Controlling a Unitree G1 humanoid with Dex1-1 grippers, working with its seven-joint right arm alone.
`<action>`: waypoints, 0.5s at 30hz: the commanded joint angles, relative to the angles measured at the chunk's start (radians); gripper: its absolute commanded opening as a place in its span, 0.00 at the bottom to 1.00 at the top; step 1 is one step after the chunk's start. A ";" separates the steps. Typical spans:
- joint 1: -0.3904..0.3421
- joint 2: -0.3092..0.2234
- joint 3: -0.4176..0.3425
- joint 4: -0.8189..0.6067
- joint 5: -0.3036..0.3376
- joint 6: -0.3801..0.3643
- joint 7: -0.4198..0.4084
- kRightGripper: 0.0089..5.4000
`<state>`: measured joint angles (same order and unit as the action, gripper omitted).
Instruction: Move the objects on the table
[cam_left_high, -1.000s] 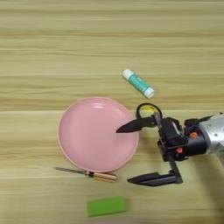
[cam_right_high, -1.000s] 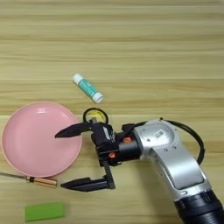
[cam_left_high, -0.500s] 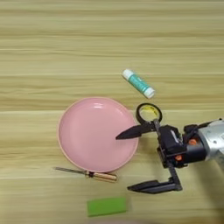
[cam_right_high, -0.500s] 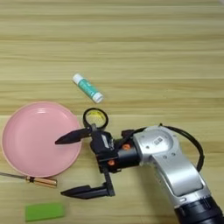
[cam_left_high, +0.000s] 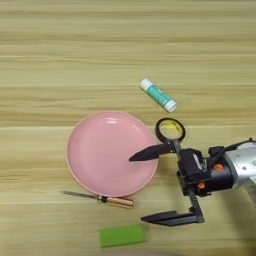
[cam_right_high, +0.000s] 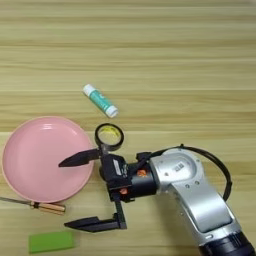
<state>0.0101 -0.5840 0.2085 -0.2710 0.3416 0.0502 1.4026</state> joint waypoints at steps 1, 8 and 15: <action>-0.054 -0.014 -0.021 -0.050 0.007 -0.009 -0.050 0.99; -0.050 -0.025 -0.024 -0.049 0.004 -0.019 -0.053 0.99; -0.030 -0.031 -0.004 -0.024 -0.036 -0.064 -0.048 0.99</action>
<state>0.0083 -0.5870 0.2145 -0.2769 0.3222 0.0252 1.3854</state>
